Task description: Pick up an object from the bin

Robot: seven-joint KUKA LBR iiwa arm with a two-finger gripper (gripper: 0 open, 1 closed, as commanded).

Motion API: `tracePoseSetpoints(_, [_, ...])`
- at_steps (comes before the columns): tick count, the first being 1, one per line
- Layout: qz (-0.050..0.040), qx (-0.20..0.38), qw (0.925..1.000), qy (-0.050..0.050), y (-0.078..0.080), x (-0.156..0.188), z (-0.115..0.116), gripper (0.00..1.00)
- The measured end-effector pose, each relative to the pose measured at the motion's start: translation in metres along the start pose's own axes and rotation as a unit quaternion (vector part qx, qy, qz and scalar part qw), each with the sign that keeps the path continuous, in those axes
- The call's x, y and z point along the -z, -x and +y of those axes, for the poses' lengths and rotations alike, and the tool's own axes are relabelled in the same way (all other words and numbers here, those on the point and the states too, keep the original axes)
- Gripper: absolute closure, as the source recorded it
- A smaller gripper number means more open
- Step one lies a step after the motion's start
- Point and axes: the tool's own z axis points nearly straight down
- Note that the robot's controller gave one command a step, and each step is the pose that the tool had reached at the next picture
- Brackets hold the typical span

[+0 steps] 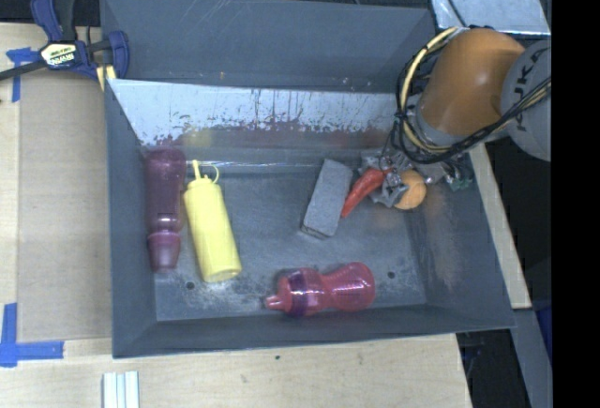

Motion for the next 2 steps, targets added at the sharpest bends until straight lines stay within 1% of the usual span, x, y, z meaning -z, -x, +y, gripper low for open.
tracePoseSetpoints(1, [0.0000,0.000,1.0000,0.000,0.000,0.000,0.000,1.00])
tracePoseSetpoints(2, [-0.0008,0.002,1.0000,0.000,0.003,0.107,0.000,1.00])
